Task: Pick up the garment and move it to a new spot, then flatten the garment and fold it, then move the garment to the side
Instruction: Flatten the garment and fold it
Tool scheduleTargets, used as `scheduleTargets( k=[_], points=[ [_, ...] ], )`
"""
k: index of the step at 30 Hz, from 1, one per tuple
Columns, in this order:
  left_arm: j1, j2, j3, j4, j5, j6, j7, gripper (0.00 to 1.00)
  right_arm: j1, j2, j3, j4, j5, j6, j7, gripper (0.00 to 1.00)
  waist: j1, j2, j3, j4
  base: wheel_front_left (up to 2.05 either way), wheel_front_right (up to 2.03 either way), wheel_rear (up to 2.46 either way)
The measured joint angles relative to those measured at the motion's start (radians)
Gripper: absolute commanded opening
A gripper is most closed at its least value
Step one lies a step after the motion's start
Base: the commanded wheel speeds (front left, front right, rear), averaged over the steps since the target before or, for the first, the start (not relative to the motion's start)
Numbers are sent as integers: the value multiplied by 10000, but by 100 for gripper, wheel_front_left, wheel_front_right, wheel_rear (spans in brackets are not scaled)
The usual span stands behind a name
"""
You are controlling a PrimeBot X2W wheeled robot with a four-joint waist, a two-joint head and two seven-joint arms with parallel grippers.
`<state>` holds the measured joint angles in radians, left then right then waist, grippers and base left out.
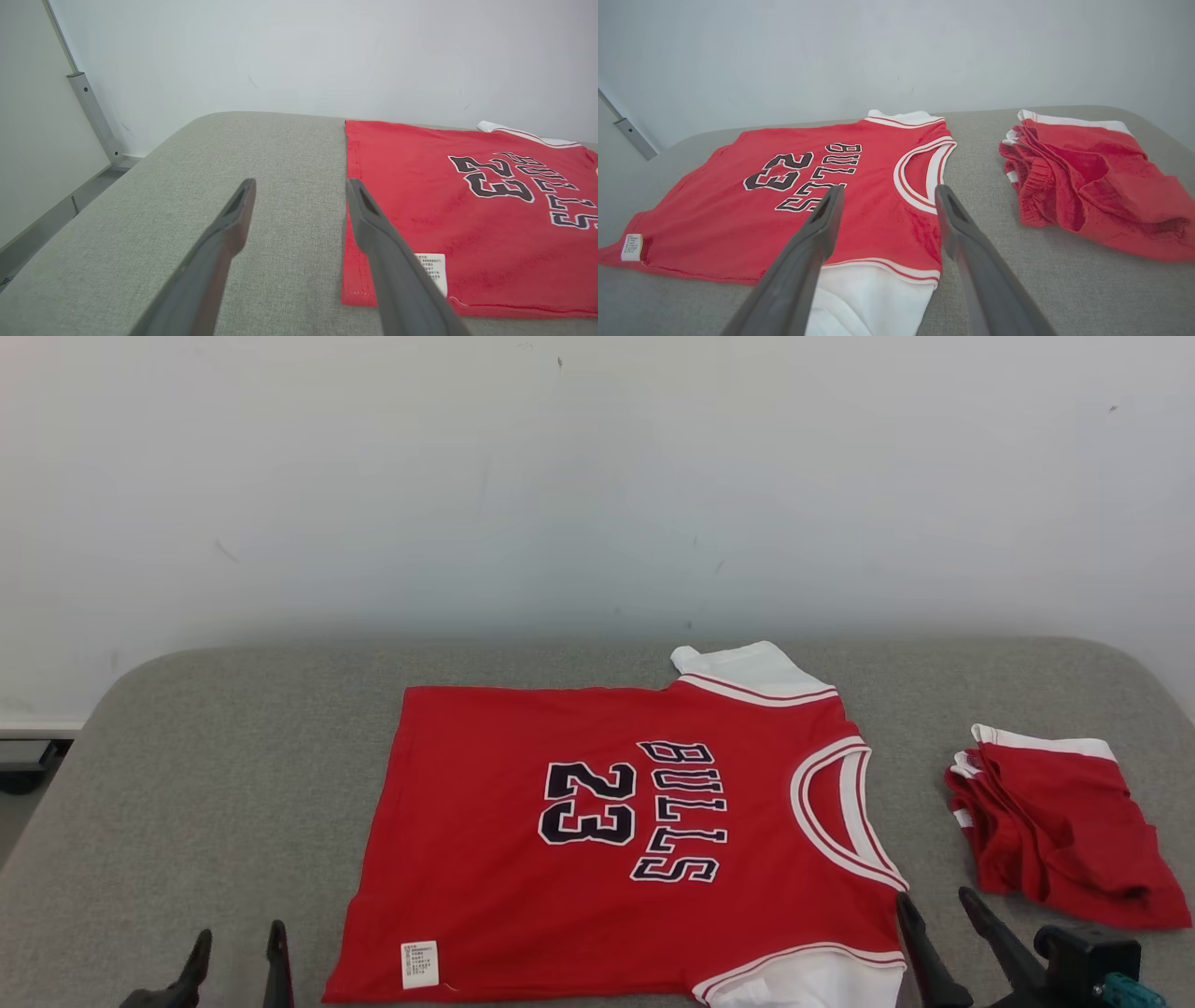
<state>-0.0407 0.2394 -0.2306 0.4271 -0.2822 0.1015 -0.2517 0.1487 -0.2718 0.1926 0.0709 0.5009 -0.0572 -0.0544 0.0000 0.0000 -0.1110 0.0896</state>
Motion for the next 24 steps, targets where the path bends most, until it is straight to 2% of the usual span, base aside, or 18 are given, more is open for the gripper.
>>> scheduleTargets(
  k=[4, 13, 24],
  points=[
    [332, -203, -98, -756, 19, 38, 0, 100, -440, 324, -178, 40, 27, -224, -295, 100, 0, 0, -145, 22, 0, 0, 0],
    [1181, -188, -247, -2056, 46, 54, 357, 100, -964, 1070, -320, 403, 309, -399, -677, 100, 0, 1, -359, 24, 0, 0, 0],
    [1428, -90, -418, -3248, 268, 125, 999, 100, -739, 1081, -397, 723, 313, -412, -706, 100, 0, 1, -429, -5, 0, 0, 0]
  ],
)
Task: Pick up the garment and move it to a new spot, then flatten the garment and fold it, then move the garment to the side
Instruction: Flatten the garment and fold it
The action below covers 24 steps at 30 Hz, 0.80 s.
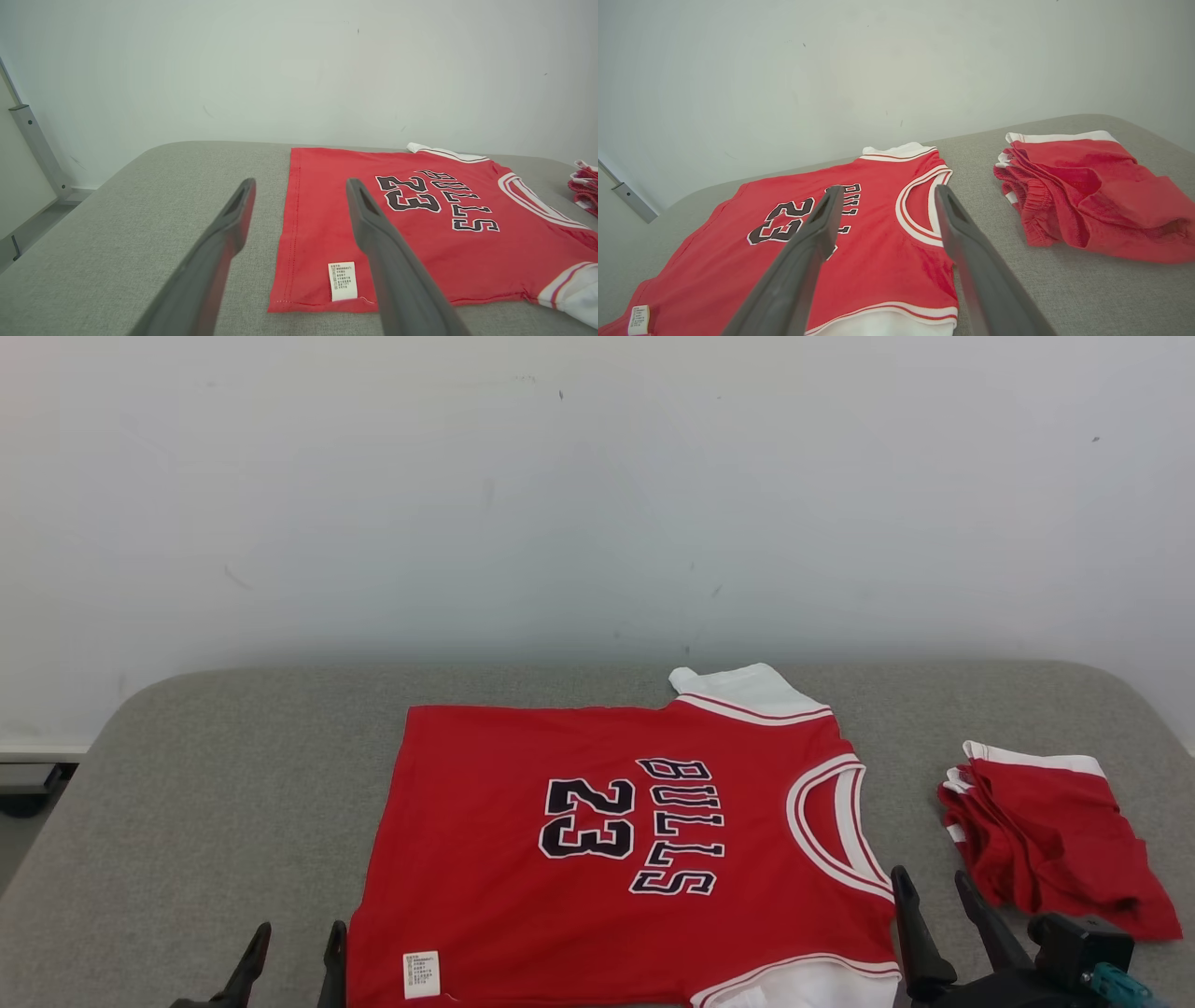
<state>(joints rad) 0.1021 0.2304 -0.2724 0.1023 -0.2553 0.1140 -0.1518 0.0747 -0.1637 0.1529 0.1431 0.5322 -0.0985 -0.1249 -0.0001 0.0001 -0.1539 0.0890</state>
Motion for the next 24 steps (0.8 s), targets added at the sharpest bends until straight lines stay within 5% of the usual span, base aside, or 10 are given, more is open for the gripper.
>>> scheduleTargets(
  k=[24],
  points=[
    [188, 165, 209, -920, 75, 17, 1281, 100, 3, -33, 140, 117, -2, -25, -71, 100, 1, 0, 125, -122, 0, 0, 0]
  ],
)
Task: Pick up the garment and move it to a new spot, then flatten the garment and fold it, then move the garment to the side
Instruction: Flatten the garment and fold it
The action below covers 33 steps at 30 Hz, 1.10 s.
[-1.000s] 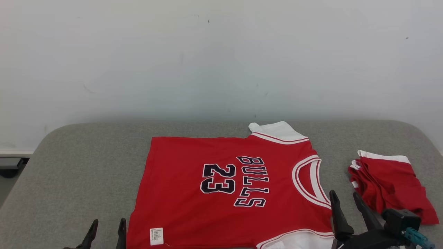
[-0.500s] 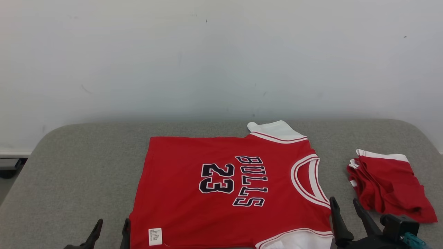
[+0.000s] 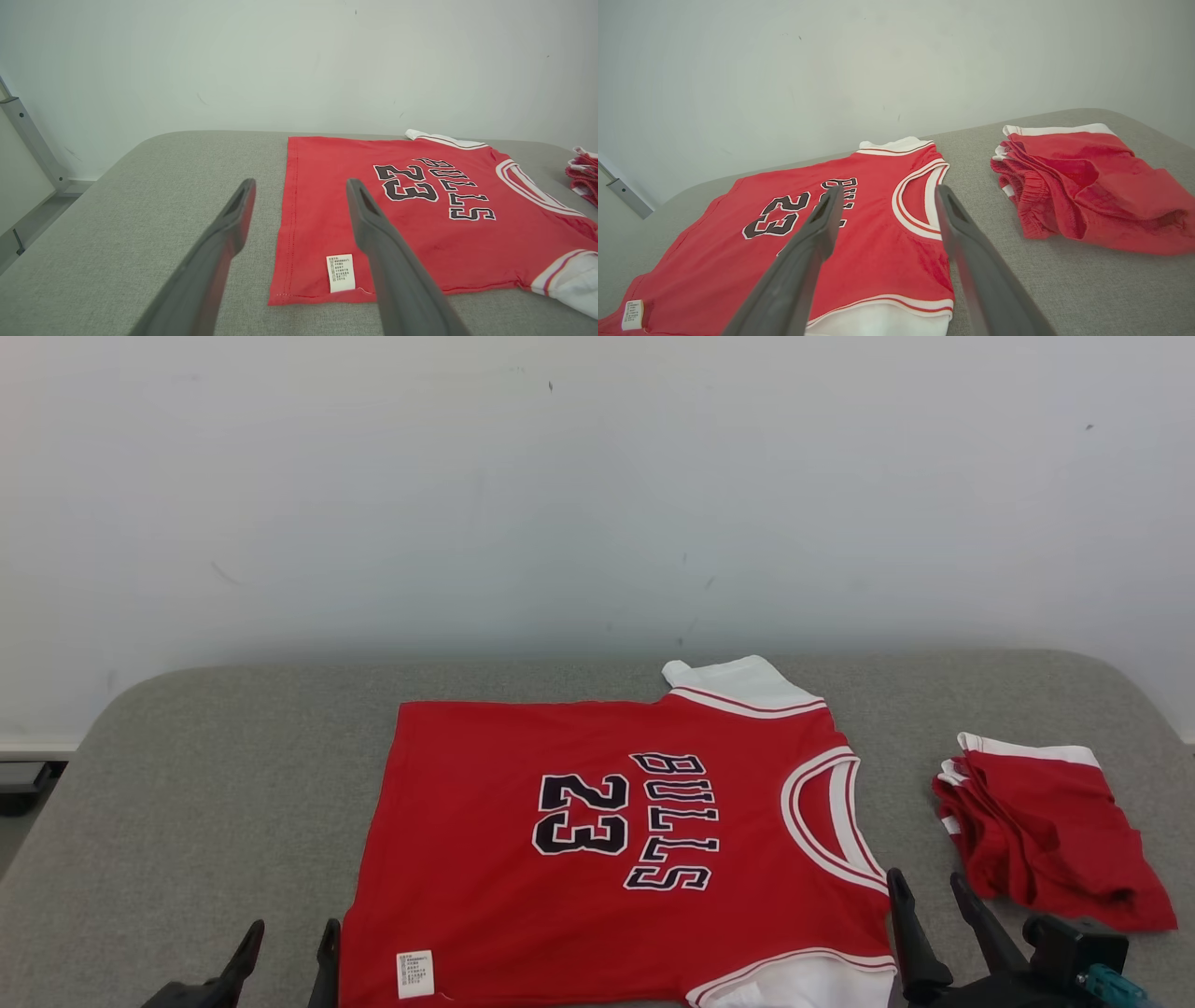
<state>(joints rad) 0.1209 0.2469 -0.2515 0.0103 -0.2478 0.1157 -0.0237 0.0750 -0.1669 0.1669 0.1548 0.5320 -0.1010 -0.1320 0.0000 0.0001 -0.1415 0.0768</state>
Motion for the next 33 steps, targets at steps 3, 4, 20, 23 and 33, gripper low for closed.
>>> scheduleTargets(
  k=[3, 4, 20, 23, 33],
  points=[
    [5, 13, 33, -52, 0, 46, 128, 100, -8, -21, 12, 0, -15, 0, 4, 100, 0, 0, 27, -10, 0, 0, 0],
    [10, 13, 31, -65, 6, 73, 148, 100, -10, -44, 25, 0, -36, 0, 10, 100, 0, 0, 38, -13, 0, 0, 0],
    [-165, -474, -102, 732, -443, 75, 3137, 100, -70, -936, 871, 253, 58, 117, 3544, 100, 1, 0, 424, 8, 0, 0, 0],
    [-882, -445, 19, 1277, -433, 75, 3568, 100, -218, -1007, 1001, 424, 59, 111, 4199, 100, 1, 0, 589, -2, 0, 0, 0],
    [-2019, -238, 128, 2895, -451, 75, 4828, 100, -655, -880, 1572, 671, 44, 38, 5593, 100, 1, 0, 1149, -150, 0, 0, 0]
  ],
)
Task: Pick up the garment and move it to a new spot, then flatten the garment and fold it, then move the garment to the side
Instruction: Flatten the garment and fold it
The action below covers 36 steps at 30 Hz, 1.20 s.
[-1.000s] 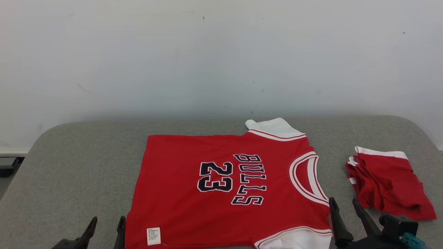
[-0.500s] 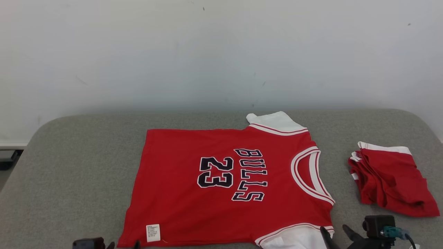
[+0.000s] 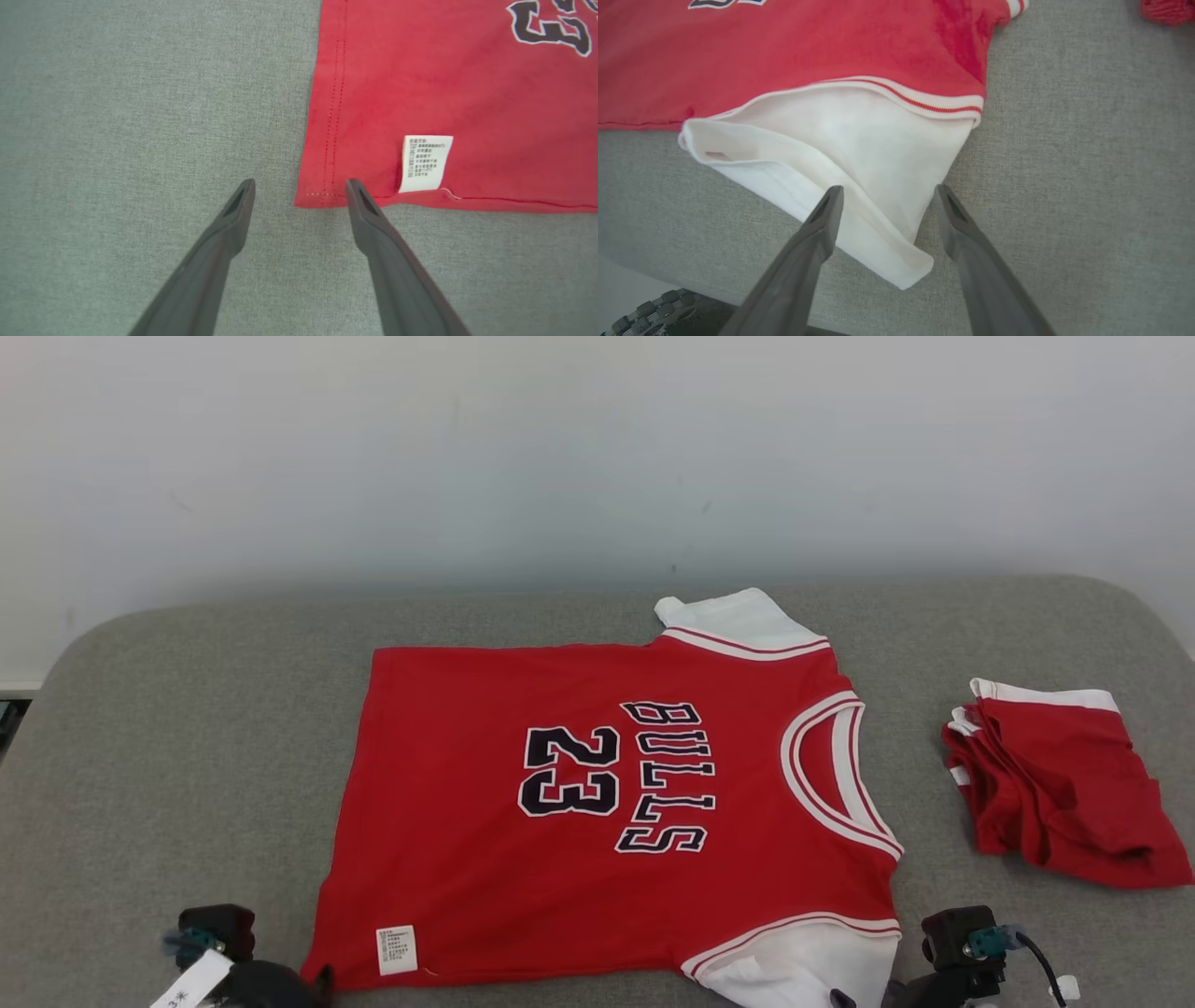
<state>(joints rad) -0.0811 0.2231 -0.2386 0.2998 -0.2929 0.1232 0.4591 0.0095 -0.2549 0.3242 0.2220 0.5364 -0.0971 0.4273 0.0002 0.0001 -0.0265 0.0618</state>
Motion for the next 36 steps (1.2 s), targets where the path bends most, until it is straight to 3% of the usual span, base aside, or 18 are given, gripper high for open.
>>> scheduleTargets(
  k=[6, 10, 13, 15, 16, 18, 19, 36],
  points=[
    [-342, -25, -23, 435, 0, -2, 290, 98, -65, -2, 29, -40, -31, -84, 405, 100, 0, 0, 208, -181, 0, 0, 0],
    [-531, -98, -125, 744, -2, -12, 495, 74, -65, 0, 25, -73, -33, -92, 579, 100, 0, 0, 343, -260, 0, 0, 0],
    [-650, -167, -219, 869, -2, -15, 556, 47, -60, 6, 13, -107, -33, -98, 673, 100, 0, 0, 380, -282, 0, 0, 0],
    [-706, -209, -261, 959, -2, -15, 568, 42, -55, 8, 15, -199, -35, -100, 759, 100, -1, -2, 394, -283, 0, 0, 0],
    [-709, -215, -278, 1009, 0, -15, 587, 33, -47, 10, 15, -244, -36, -100, 775, 100, -2, -1, 400, -283, 0, 0, 0],
    [-725, -224, -320, 1074, 0, -50, 596, 5, 2, 10, 12, -330, -69, -144, 848, 100, -2, -1, 417, -273, 0, 0, 0],
    [-757, -244, -351, 1087, 2, -102, 596, 0, 36, 6, 21, -364, -92, -173, 882, 100, -2, -2, 432, -257, 0, 0, 0],
    [-1099, -407, -447, 1482, 2, -268, 537, 0, 621, 13, -29, -825, -311, -221, 1277, 100, -2, -1, 518, -97, 0, 0, 0]
  ],
)
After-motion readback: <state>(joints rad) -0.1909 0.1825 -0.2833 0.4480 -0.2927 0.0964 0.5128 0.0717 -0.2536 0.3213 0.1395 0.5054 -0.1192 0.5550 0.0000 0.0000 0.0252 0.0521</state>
